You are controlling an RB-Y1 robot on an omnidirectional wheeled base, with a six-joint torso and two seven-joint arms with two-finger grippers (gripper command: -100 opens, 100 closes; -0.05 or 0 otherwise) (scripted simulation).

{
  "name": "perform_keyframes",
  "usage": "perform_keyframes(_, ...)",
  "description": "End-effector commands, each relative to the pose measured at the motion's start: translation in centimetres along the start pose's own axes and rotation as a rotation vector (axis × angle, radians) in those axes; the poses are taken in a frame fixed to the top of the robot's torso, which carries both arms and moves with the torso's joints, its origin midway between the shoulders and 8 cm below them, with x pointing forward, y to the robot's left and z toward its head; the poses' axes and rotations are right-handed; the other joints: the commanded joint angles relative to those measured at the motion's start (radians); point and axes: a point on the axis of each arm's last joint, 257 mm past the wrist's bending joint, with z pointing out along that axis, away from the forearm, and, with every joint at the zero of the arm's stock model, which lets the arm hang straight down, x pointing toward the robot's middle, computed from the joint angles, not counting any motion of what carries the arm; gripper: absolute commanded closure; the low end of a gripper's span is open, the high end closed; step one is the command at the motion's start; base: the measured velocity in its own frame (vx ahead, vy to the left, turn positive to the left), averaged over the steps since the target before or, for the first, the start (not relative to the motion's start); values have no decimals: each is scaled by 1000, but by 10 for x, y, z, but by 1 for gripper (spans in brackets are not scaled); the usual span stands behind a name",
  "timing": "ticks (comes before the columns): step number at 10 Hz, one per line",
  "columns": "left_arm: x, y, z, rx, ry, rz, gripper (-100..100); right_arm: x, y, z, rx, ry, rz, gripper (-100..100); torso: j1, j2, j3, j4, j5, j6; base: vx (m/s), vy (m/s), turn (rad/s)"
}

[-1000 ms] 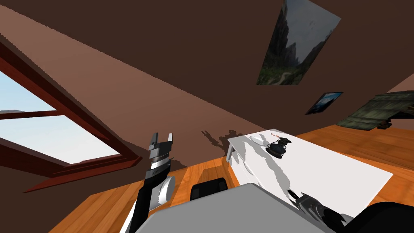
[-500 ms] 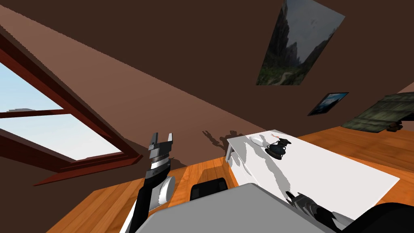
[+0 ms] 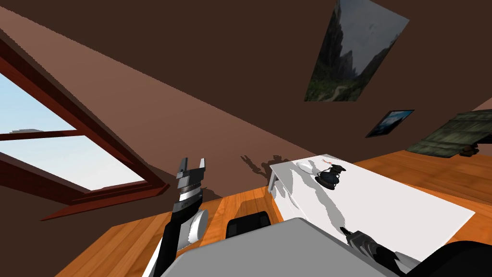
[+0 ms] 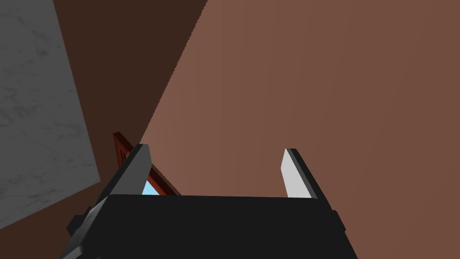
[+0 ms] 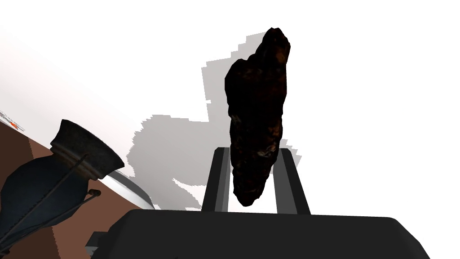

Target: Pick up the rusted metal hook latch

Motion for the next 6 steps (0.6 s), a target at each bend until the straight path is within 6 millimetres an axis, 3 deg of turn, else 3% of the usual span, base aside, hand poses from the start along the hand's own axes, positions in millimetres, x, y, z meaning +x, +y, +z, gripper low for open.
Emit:
perform_keyframes(1, 0, 0, 0, 0, 0, 0, 0, 0, 0, 0, 0, 0, 0, 0, 0, 0, 0, 0, 0, 0, 0, 0, 0)
perform_keyframes(2, 0, 0, 0, 0, 0, 0, 0, 2, -15, -7, 0, -3, -10, 100, 0, 0, 0, 0, 0, 0, 20, 49, -71)
perform_keyframes(5, 0, 0, 0, 0, 0, 0, 0, 3, -21, -11, 1, -3, -14, 100, 7, -1, -1, 0, 2, 1, 19, 76, -54)
perform_keyframes(6, 0, 0, 0, 0, 0, 0, 0, 3, -21, -11, -1, -3, -14, 0, 4, -1, 0, 0, 1, 0, 1, 9, 0)
